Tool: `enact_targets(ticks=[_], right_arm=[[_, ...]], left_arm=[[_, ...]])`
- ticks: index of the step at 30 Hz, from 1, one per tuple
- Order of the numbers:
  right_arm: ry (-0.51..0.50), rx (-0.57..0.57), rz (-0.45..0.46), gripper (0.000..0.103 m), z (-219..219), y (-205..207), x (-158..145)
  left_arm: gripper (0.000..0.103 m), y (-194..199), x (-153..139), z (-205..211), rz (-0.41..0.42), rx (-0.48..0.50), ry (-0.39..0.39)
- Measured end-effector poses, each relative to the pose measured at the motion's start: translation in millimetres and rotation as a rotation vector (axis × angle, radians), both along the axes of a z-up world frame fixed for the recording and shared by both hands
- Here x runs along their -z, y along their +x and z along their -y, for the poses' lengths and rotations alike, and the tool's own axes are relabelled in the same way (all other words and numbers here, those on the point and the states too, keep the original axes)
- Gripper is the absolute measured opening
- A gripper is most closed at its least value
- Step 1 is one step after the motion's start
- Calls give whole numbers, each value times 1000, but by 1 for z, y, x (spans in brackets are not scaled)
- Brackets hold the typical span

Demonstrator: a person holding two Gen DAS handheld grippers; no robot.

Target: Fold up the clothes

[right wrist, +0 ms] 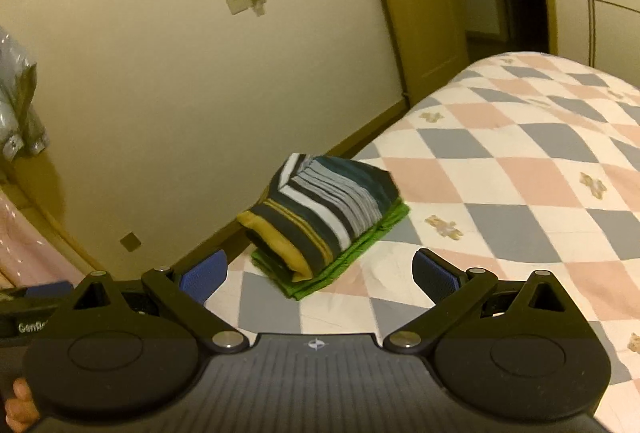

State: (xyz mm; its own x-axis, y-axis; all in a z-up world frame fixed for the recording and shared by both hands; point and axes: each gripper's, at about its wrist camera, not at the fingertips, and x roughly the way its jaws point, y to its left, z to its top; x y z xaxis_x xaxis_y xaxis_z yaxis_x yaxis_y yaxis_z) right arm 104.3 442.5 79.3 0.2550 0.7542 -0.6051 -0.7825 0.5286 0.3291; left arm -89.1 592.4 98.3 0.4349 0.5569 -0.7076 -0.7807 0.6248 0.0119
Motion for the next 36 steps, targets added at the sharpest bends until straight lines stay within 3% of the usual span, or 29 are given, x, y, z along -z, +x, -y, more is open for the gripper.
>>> enact_targets(ticks=[10,16,25,36], right_arm=[[10,-55,-61,102,75,41,0],[-41,-127,-31,102,102,46,6],[-51,-186,-22,102,125,53,11],[-75,-231,-13,102,126,68,17]], left_arm=[[102,40,1,82,-2,-34,-25],[102,51,5,122,-2,-80,-43],[102,50,2,154,-7,-170,-28],[102,58,8,164,-4,-230,-69]])
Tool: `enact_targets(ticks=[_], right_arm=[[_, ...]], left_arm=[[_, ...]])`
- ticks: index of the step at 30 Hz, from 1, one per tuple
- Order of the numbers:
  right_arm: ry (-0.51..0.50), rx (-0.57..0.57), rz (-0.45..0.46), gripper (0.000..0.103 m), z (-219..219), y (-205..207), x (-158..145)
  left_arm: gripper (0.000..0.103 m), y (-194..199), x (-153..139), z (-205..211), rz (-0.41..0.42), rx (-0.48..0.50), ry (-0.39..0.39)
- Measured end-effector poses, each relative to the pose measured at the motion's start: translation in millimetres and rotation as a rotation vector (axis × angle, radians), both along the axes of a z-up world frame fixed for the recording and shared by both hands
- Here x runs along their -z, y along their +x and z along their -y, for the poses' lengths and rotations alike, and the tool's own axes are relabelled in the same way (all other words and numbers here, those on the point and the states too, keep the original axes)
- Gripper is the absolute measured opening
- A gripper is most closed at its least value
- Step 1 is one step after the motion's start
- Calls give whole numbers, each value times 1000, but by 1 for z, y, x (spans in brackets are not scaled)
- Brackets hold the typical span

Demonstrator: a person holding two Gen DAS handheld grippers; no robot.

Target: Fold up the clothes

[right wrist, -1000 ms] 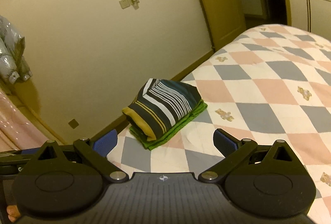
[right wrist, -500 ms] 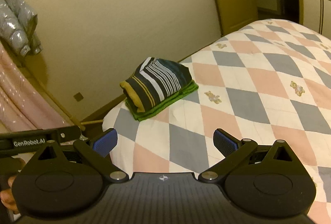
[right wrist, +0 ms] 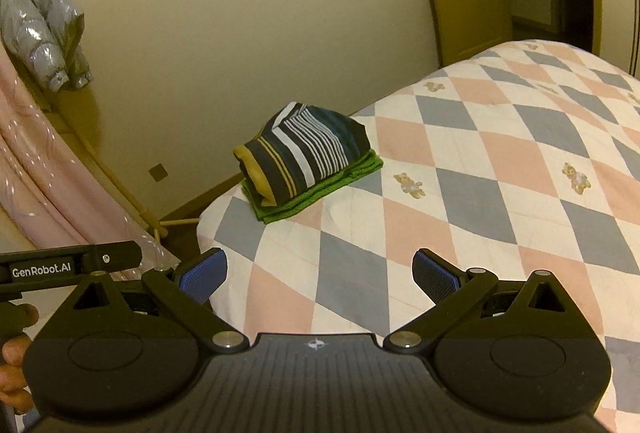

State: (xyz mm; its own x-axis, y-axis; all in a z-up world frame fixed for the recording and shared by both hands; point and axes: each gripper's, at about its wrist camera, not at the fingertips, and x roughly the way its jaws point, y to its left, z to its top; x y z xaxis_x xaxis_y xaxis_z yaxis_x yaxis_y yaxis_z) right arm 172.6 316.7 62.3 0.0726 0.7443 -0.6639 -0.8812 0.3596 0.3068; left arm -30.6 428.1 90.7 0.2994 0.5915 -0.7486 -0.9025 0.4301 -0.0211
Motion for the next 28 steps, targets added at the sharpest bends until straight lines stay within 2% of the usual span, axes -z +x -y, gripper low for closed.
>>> enact_targets(ticks=[8,18,28], right_arm=[[-42,-23,-13,102,-8,10,13],[-48,-40,-29,102,-19,23,20],[-39,-33,-43,102,-22,32,21]], left_arm=[[102,8,12,-3,-10,-23,-37],[102,19,27,-7,-31,-39,-67],[102,27,23,-4,-33,-13,-22]])
